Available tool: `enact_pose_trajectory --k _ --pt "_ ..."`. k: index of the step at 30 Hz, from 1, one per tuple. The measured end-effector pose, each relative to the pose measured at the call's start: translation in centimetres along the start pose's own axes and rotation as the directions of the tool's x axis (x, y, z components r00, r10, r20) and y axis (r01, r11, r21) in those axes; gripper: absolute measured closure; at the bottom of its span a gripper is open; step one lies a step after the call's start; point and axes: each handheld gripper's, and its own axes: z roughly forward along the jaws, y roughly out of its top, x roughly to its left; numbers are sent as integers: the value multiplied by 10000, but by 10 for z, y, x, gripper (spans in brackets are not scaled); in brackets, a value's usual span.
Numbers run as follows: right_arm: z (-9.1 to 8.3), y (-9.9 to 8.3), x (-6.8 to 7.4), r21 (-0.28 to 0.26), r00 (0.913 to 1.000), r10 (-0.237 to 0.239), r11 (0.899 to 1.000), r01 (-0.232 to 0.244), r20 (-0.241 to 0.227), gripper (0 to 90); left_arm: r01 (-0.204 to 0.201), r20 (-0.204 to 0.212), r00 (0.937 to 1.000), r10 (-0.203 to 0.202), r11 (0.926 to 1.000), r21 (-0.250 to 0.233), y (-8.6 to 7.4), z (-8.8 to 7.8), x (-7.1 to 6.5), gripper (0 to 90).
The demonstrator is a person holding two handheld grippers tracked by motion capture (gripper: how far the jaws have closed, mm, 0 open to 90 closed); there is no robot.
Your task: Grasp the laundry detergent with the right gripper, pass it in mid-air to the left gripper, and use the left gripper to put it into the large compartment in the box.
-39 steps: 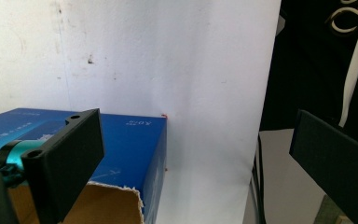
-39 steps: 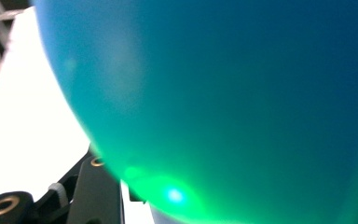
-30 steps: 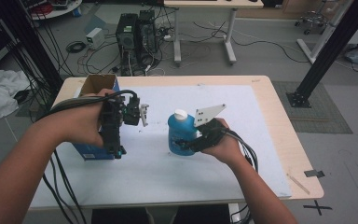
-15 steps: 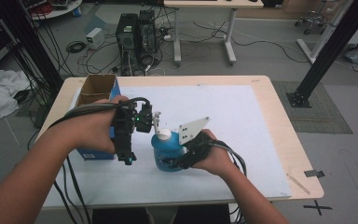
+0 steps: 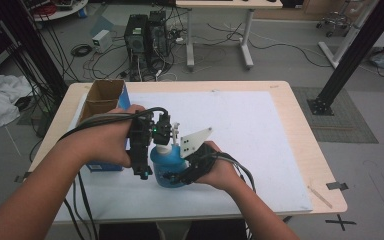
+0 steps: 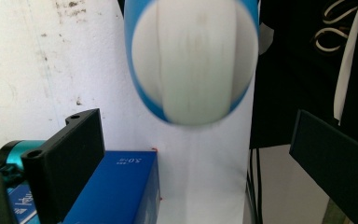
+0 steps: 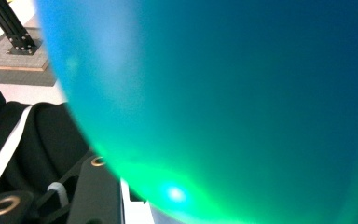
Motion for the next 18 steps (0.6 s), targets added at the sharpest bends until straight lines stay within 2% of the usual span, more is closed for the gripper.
enact_pose_trajectory --k 6,12,18 --pt "9 8 0 32 9999 -59 10000 60 -125 464 -64 60 10000 64 9999 103 6 5 0 32" --pt "17 14 0 -30 9996 66 10000 -67 -292 464 83 38 10000 -83 9999 56 7 10 1 32" --pt "22 16 -1 59 9994 3 10000 -1 -344 464 249 102 9996 -250 9996 92 4 15 4 32"
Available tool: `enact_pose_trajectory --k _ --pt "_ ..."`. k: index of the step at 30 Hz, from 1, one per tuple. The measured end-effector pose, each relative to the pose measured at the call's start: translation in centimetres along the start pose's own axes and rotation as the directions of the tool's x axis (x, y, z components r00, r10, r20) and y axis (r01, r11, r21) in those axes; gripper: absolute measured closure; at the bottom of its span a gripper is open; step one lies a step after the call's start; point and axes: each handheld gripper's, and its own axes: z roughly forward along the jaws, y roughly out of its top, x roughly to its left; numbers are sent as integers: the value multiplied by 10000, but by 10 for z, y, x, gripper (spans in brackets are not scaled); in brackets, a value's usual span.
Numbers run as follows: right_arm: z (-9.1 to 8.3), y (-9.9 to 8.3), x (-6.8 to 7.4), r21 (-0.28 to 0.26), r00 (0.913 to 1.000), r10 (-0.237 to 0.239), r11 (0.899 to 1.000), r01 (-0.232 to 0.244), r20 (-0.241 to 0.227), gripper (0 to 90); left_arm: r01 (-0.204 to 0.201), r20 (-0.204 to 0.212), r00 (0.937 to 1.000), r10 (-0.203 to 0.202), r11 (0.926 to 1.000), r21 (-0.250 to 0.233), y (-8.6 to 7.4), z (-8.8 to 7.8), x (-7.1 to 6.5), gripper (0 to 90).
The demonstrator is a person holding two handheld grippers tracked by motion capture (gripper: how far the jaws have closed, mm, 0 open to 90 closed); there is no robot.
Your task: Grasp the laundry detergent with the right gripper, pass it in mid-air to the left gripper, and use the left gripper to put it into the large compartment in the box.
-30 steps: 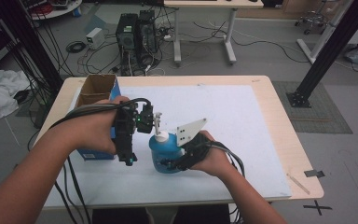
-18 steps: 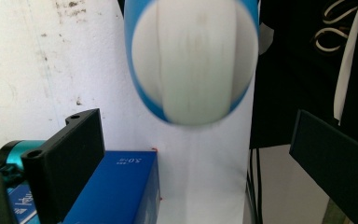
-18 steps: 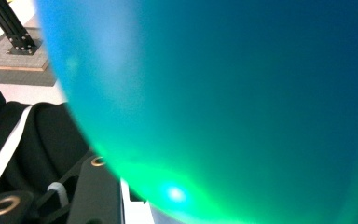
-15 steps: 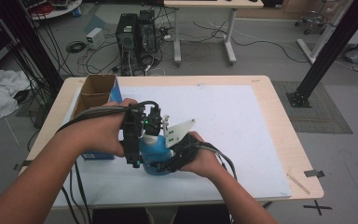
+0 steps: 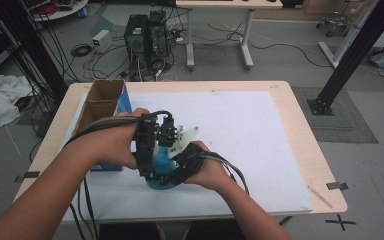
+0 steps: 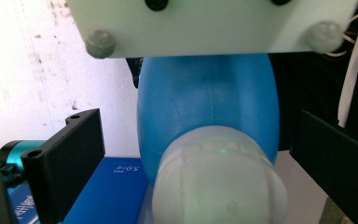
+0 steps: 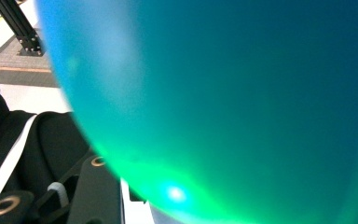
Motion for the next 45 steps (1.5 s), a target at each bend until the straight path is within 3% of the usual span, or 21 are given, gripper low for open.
enact_pose_trajectory --k 11,12,24,27,45 --pt "1 2 0 -17 9996 237 9997 -237 -174 464 -66 -113 9999 68 9998 176 1 10 1 32" --pt "2 2 -2 -154 9999 75 9999 -76 -80 465 -134 -119 9998 137 9997 212 1 11 1 32" --pt "4 2 -2 -140 9999 73 9999 -75 -137 465 -178 -196 9996 184 9994 284 0 13 2 34" --pt "5 3 -2 -125 9999 158 9998 -158 -7 465 -136 -99 9999 138 9996 244 0 14 2 96" --pt "5 2 -4 -119 9999 116 9999 -116 -62 466 -209 -173 9996 215 9991 357 1 14 2 217"
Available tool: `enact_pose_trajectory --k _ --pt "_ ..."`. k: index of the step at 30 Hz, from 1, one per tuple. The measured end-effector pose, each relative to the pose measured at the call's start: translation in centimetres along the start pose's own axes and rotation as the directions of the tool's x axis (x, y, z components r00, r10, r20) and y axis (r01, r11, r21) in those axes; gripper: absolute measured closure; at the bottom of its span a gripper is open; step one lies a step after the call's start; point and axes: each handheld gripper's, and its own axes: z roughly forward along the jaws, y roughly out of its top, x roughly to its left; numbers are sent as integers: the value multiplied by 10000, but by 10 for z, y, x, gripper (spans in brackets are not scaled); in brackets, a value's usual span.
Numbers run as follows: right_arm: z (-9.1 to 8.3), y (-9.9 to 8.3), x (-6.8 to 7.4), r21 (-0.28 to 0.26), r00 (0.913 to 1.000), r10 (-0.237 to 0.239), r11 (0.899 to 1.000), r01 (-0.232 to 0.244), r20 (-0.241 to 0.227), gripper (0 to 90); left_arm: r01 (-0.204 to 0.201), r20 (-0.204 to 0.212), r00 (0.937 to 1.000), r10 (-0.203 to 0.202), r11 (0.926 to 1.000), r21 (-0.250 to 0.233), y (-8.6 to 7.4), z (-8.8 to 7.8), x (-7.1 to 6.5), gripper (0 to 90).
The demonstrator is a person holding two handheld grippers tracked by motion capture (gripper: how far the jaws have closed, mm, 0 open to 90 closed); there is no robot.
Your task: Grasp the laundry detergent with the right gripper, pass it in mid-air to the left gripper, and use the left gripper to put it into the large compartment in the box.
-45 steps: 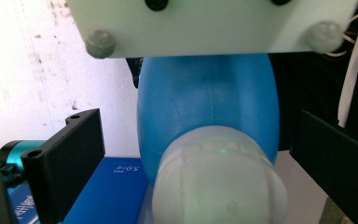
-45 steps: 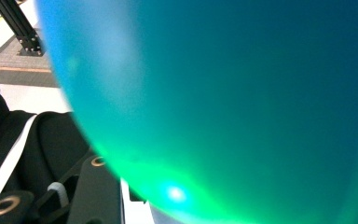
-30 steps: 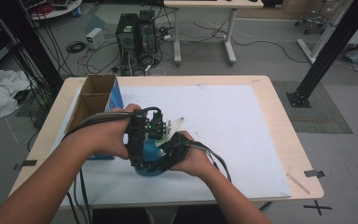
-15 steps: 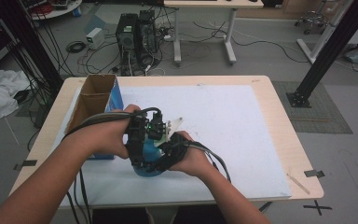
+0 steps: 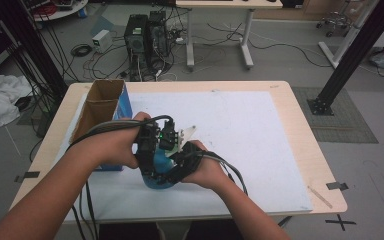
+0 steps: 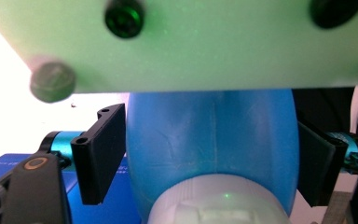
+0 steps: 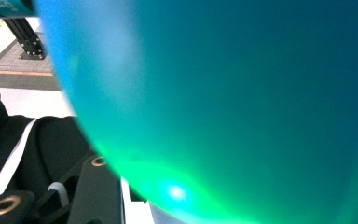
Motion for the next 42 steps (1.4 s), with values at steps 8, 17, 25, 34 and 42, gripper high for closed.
enact_pose_trajectory --k 8,17,25,34,42 --pt "0 0 0 -32 10000 36 10000 -36 -1 467 -37 81 10000 37 10000 -9 0 -1 0 294" --pt "0 0 0 -52 10000 43 10000 -42 36 467 -88 68 9999 88 9999 49 1 -1 1 337" --pt "1 0 -1 -51 10000 74 10000 -74 20 468 -14 27 10000 14 9999 160 2 -2 1 374" --pt "2 -1 -2 -96 10000 -11 10000 11 -59 467 189 -84 9998 -187 9994 272 3 -2 -1 383" --pt "2 0 -1 -88 9998 75 9999 -76 -166 449 302 88 9995 -304 9993 199 1 -3 0 384"
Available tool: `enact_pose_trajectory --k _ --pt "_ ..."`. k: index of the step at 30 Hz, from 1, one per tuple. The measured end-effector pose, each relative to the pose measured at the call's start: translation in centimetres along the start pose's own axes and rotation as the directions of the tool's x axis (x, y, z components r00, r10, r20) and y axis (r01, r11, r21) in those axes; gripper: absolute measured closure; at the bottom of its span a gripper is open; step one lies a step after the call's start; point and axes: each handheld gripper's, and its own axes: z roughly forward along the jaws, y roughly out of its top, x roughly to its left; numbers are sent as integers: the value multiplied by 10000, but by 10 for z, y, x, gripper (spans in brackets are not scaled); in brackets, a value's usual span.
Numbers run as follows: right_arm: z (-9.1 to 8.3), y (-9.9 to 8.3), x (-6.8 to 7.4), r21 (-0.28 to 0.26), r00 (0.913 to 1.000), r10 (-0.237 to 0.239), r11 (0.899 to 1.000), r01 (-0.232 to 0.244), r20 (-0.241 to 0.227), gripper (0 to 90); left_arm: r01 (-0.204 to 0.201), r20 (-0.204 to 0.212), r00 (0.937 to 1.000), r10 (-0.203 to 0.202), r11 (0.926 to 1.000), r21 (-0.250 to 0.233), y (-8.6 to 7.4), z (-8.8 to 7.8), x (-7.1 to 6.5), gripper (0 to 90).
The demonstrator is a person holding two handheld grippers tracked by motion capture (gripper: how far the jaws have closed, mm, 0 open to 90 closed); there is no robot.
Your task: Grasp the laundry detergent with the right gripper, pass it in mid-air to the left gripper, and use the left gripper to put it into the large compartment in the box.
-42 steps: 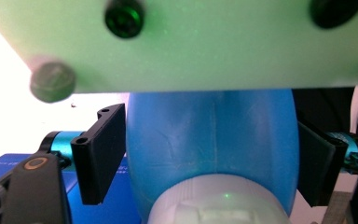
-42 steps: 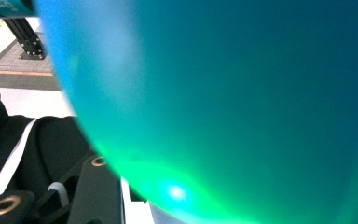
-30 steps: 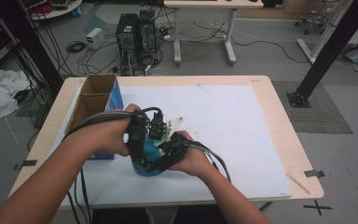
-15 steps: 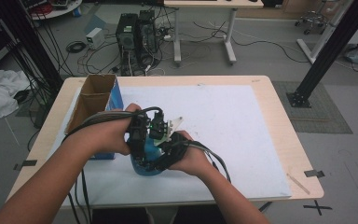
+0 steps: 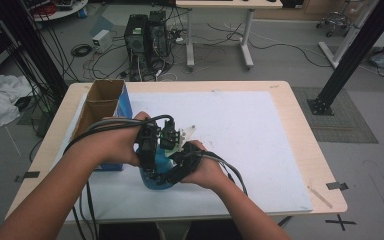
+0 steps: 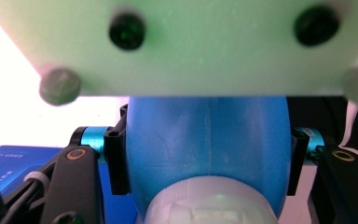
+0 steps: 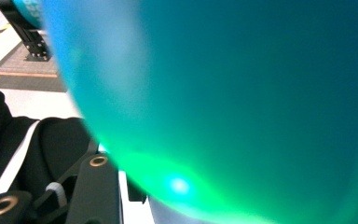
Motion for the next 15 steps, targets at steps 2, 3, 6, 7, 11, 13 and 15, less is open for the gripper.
enact_pose_trajectory --k 2,3,6,7,11,13,15 --pt "-2 1 0 -26 10000 47 10000 -47 -66 441 2 44 10000 -2 10000 -45 0 -2 0 384" --pt "-3 1 1 -87 9999 -53 9999 52 -144 436 31 78 10000 -30 9999 -101 -1 -3 0 384" --pt "-8 2 3 -68 9999 -95 9999 94 -109 407 72 113 9999 -69 9997 -231 -1 -6 -1 384" --pt "-10 2 3 -77 9999 -72 9999 71 -98 397 32 133 9999 -29 9997 -227 -1 -7 0 383" --pt "-24 1 6 -228 9993 363 9991 -361 70 325 80 39 10000 -79 9999 -130 -3 -12 1 383" --pt "-33 -2 6 -181 9985 434 9989 -429 327 318 221 -31 9998 -221 9997 -99 -5 -14 2 383" --pt "-41 -4 5 26 9969 529 9986 -531 574 298 329 -71 9994 -329 9995 -34 -7 -17 3 383"
